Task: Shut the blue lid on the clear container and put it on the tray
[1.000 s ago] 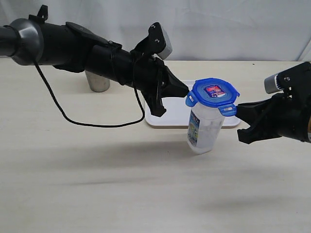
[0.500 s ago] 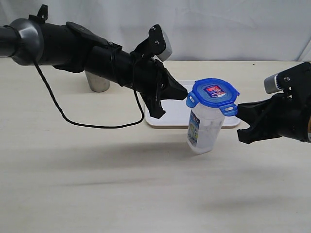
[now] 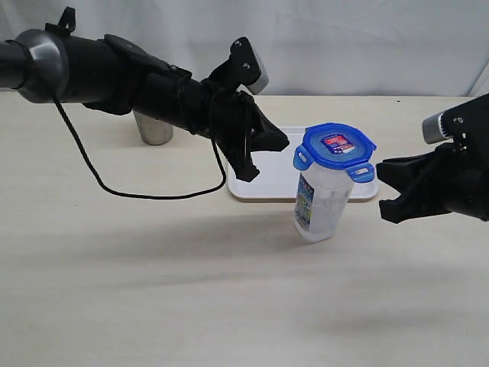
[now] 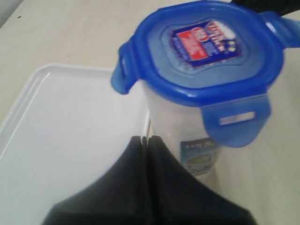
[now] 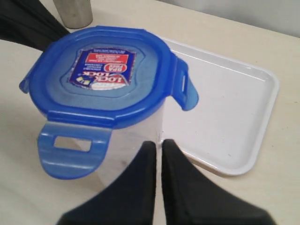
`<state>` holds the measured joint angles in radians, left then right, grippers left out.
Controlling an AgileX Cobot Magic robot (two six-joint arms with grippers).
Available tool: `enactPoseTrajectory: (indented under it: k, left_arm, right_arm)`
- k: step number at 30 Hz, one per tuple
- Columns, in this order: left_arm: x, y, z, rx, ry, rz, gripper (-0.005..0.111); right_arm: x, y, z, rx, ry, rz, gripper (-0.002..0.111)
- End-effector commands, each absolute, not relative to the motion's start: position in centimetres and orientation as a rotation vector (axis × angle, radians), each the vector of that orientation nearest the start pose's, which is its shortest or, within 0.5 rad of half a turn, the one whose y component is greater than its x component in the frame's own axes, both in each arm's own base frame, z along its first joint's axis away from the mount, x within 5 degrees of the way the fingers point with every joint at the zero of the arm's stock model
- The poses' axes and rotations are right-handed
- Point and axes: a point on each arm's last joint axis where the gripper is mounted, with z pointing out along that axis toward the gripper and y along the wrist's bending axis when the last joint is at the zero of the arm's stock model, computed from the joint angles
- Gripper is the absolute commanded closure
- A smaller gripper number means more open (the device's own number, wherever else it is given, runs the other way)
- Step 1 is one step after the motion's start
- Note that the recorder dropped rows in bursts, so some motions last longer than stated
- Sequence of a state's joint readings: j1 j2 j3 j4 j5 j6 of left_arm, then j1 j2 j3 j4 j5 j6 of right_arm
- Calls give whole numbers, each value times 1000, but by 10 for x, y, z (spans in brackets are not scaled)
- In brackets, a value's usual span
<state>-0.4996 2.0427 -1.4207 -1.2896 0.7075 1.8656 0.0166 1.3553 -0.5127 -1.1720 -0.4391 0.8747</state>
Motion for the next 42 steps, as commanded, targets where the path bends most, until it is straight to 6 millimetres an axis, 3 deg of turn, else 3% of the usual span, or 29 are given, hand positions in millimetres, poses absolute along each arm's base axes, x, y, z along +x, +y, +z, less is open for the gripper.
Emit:
enactPoseTrajectory:
  k: [1, 6, 10, 13, 15, 18, 21, 31, 42]
  left_arm:
    - [362, -260, 206, 1436, 1674, -654, 107]
    - [362, -260, 206, 1435, 1675, -651, 107]
    - [363, -259, 206, 1431, 1677, -643, 107]
    - [365, -258, 206, 1419, 1684, -611, 107]
    - [365, -259, 206, 1421, 1683, -620, 107]
    - [365, -259, 206, 1410, 1694, -625, 107]
    - [365, -259, 206, 1412, 1695, -627, 107]
    - [366, -258, 205, 1398, 1708, -611, 107]
    - [366, -258, 205, 1387, 1721, -627, 107]
  right_arm:
    - [237, 38, 212, -533, 2050, 266, 104]
    - [229, 39, 228, -533, 1993, 264, 104]
    - [222, 36, 261, -363, 1877, 283, 104]
    - [248, 40, 282, -358, 1948, 373, 104]
    - [272, 51, 284, -394, 2024, 553, 104]
    - [294, 57, 273, -454, 2054, 610, 104]
    - [311, 40, 259, -350, 2096, 381, 104]
    - [298, 44, 239, -374, 2160, 456, 104]
    - [296, 46, 238, -412, 2155, 461, 104]
